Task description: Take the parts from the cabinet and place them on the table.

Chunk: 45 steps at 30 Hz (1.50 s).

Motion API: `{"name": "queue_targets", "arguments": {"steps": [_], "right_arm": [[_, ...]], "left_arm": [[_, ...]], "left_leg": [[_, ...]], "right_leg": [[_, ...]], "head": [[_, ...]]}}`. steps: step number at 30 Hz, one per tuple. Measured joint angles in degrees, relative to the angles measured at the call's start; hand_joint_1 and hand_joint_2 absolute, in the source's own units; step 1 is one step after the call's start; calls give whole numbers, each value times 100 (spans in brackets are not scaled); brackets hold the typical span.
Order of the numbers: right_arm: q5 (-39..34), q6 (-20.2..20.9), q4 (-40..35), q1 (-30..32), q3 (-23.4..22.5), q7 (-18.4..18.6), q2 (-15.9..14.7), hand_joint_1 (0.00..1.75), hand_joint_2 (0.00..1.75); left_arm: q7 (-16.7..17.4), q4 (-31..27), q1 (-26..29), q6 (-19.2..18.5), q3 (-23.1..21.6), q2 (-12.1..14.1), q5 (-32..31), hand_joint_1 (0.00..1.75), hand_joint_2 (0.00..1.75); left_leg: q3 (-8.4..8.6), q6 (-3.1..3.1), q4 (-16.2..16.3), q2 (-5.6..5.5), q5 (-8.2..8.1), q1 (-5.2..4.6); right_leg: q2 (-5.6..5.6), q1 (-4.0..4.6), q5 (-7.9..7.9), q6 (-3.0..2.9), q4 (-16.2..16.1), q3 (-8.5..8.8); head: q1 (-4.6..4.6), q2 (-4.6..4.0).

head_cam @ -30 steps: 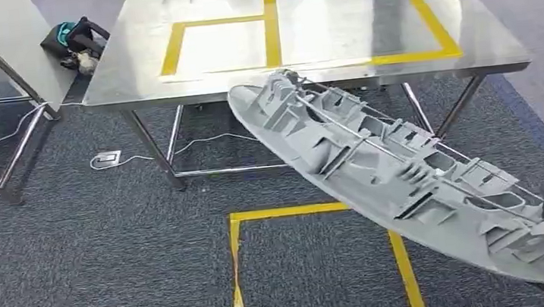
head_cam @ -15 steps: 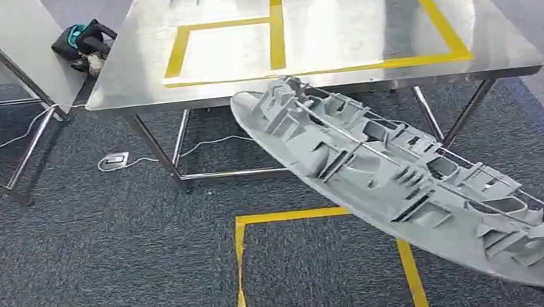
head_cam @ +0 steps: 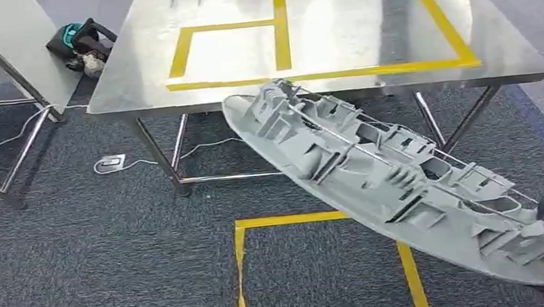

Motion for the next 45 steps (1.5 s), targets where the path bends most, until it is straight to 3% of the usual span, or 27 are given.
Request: {"name": "queue_targets", "arguments": {"steps": [2,4,5,6,7,10,11,12,13,16,17,19,20,21,22,25,26,27,30,32,35,36,37,40,41,42,45], "right_arm": [[0,4,2,-33,7,9,-11,175,175],[0,9,9,-53,17,22,-15,175,175],[4,13,20,-56,24,41,-15,175,175],[20,18,42,-55,26,63,-15,175,175],[28,18,55,-56,28,77,-15,175,175],[68,18,70,-80,50,85,-22,175,175],[70,17,87,-93,63,83,-26,175,175],[72,15,94,-107,74,83,-33,175,175],[83,15,92,-82,79,90,-33,175,175],[103,13,109,-103,92,101,-33,175,175],[103,13,114,-121,98,101,-33,175,175],[103,13,120,-164,114,98,-33,175,175],[103,13,129,-163,129,98,-33,175,175],[103,13,140,-160,138,101,-33,175,175],[103,13,157,-161,142,101,-33,175,175],[105,13,162,-172,153,101,-33,175,175],[105,13,164,-179,159,101,-33,175,175],[105,7,170,-184,164,96,-33,175,175],[114,-2,172,-176,168,98,-33,175,175],[118,-4,173,-185,188,101,-33,175,175],[116,-4,188,-191,214,92,-33,175,175],[88,4,197,-190,227,96,-33,175,175],[44,20,208,-185,232,107,-33,175,175],[-83,81,216,-202,258,105,-33,175,175],[-111,105,225,-206,267,98,-33,175,175],[-120,122,232,-217,273,96,-33,175,175],[-90,136,238,-208,273,76,-33,175,175]], "left_arm": [[0,0,-5,-2,0,0,11,0,175],[0,0,-1,-15,0,-2,35,0,175],[0,0,7,-20,0,0,46,0,175],[0,0,17,-26,0,0,50,0,175],[0,0,25,-33,2,0,55,0,175],[-28,0,38,15,0,-2,52,0,175],[-46,0,24,35,0,0,55,0,175],[-52,0,20,44,0,4,57,0,175],[-57,0,34,50,0,9,57,0,175],[-66,0,25,50,0,22,68,0,175],[-77,0,14,50,0,22,68,0,175],[-81,0,14,50,0,24,85,0,175],[-81,0,26,50,0,31,94,0,175],[-81,0,40,50,2,33,96,0,175],[-81,0,49,50,0,37,101,0,175],[-81,0,49,50,0,44,101,0,175],[-81,0,55,50,2,48,101,0,175],[-81,0,54,55,0,48,101,0,175],[-96,0,62,100,2,48,98,0,175],[-98,0,61,103,2,50,94,0,175],[-98,0,52,107,0,52,94,0,175],[-98,0,63,107,0,57,96,0,175],[-98,0,68,107,0,59,96,0,175],[-98,0,67,107,-2,55,96,0,175],[-98,0,69,107,-2,59,96,0,175],[-98,0,48,107,-2,66,96,0,175],[-98,0,56,111,-4,79,105,0,175]], "left_leg": [[80,69,-17,3,-39,6],[124,112,-16,4,-91,-11],[154,115,-15,4,-121,-18],[200,113,-15,1,-156,-19],[256,107,-15,-6,-195,-19],[445,44,-16,-21,-351,-12],[472,1,0,-23,-377,-37],[427,-31,4,-24,-392,-46],[441,-48,-5,-16,-396,-47],[422,-139,138,-4,-407,-42],[247,-176,453,4,-436,-35],[-317,-234,1339,6,-803,-14],[-557,-245,1663,6,-981,-12],[-706,-245,1779,6,-1015,-11],[-732,-235,1674,6,-881,-11],[-347,-148,443,15,127,-20],[-307,-115,139,31,192,-43],[-297,-88,92,23,-48,-44],[-169,15,13,9,66,-30],[-27,71,-2,5,62,-12],[35,113,-1,3,-39,-24],[77,116,0,2,-83,-27],[134,112,1,-6,-125,-26],[361,55,2,-28,-280,-12],[392,19,-2,-32,-322,-19],[389,-16,18,-43,-352,-46],[457,-82,-29,-29,-395,-51]], "right_leg": [[-11,8,-239,6,470,-240],[-6,13,-614,33,1385,-768],[-8,13,-709,43,1715,-991],[-8,12,-651,34,1806,-1117],[-9,12,-447,36,1630,-1090],[-14,5,488,15,237,-591],[-16,27,282,5,165,-590],[-18,31,213,-70,111,-510],[-7,33,352,-108,89,-537],[8,0,293,-210,47,-444],[0,-2,269,-243,29,-404],[-5,-2,206,-276,22,-351],[-3,-2,171,-278,22,-317],[2,-2,130,-279,22,-270],[10,-2,86,-275,22,-206],[12,-2,-61,-235,10,16],[25,23,-110,-200,38,91],[33,30,-167,-153,17,58],[27,29,-183,-28,-3,207],[5,25,-345,-2,265,119],[4,27,-840,24,1500,-666],[3,27,-890,25,1712,-863],[3,26,-755,28,1629,-906],[-3,15,216,41,357,-504],[5,22,257,46,187,-425],[-9,46,49,-41,41,-433],[15,48,147,-176,66,-346]], "head": [[53,0],[74,0],[72,0],[72,-2],[72,0],[81,0],[77,0],[90,0],[76,0],[88,0],[57,0],[66,0],[66,0],[68,0],[63,0],[66,0],[68,-2],[57,0],[64,0],[74,-2],[120,-2],[120,0],[129,-2],[131,-2],[129,-2],[144,-2],[114,0]]}}
